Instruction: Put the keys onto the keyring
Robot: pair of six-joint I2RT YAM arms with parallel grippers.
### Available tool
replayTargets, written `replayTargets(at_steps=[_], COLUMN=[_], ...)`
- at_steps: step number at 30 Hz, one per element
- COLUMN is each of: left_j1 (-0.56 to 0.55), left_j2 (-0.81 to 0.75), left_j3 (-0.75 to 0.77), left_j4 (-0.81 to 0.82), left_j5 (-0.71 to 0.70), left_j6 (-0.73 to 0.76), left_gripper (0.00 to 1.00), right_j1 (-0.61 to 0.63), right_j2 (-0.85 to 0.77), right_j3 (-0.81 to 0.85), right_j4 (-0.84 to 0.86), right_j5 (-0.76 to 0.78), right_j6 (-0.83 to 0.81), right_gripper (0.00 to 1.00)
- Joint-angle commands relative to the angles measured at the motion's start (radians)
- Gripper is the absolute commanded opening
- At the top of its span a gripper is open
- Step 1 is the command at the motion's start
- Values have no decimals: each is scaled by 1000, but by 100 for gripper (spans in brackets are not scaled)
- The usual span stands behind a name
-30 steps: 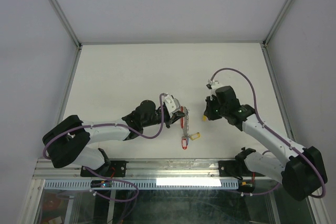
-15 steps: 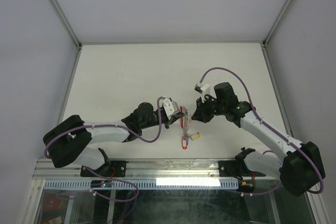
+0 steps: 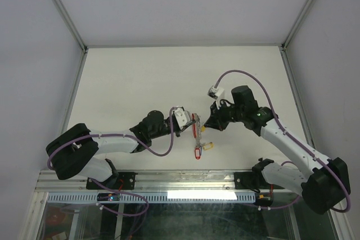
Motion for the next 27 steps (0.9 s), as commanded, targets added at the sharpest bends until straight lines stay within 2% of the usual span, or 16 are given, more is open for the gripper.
replayTargets(at_steps=[1,9,27], left_j1=[0,-1,-2], left_j2=[-30,-30,-41], left_j3=[27,71,105], left_j4=[-28,-117,-139], left_j5=[29,22,24], left_j6=[48,92,115], left_gripper=[0,0,0], right_j1=[11,44,89], right_j2=[-60,-62,-39], right_j3=[56,54,45], right_j4=[18,66,149], right_j5=[-22,11,92], right_j6=[-51,-89,-78], right_gripper=[0,0,0])
